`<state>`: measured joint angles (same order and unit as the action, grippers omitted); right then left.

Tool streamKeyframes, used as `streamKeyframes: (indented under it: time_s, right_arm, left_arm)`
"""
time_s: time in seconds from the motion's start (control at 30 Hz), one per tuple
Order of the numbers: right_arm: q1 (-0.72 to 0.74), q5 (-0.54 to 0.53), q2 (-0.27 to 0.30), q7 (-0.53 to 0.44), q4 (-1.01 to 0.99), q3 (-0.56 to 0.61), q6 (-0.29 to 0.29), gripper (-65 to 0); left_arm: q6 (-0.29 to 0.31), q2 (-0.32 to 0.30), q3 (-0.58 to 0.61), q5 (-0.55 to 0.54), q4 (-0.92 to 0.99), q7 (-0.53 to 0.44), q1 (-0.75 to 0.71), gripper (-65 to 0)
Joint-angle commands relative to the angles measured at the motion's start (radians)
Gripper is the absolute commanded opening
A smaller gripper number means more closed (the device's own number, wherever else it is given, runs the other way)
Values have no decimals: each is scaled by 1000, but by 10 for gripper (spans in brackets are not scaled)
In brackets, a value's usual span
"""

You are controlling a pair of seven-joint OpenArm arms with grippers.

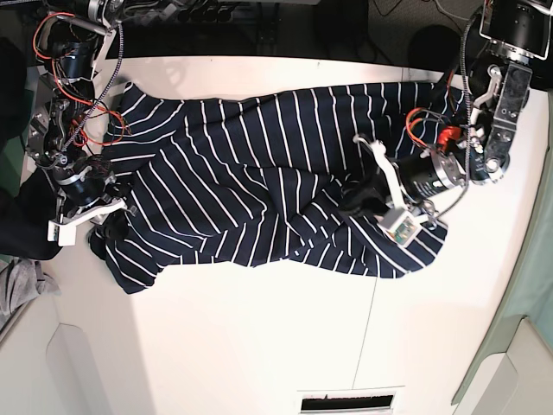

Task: Layout the t-shirt on the table in an organized manner, then fold the t-shirt properly
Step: 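Reach the left gripper inward and grasp the bunched shirt fabric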

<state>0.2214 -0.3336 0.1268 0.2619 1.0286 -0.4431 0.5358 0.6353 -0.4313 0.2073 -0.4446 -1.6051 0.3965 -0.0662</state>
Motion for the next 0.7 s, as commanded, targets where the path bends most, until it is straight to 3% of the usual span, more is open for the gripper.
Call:
streamKeyframes:
  time_s: [0.0,0.17,0.27,0.33,0.43,0.6,0.67]
  right_arm:
    - [20,-15,8,-23,19,-2,14,-650]
    - [19,-14,8,-22,19,-2,14,-650]
    - [19,-14,8,-22,19,-2,14,-650]
    - [19,-14,8,-22,19,-2,14,-650]
    - [19,-10,8,-22,19,-2,14,-650]
    - [16,-7,8,-22,19,-2,14,-650]
    - [16,-7,8,-22,19,-2,14,-650]
  left_arm:
    - [8,4,39,0,-11,-22,10,-650]
    - [-7,35,227,116,-10,-26,14,-650]
    - [-130,40,251,129,-10,-26,14,-650]
    - [-184,40,229,129,-10,-16,16,-544]
    - [-164,40,139,108,-24,-10,16,-447]
    - [-25,20,-67,-61,-76,31,16,-445]
    - [-9,6,-125,-116,-87,58,16,-445]
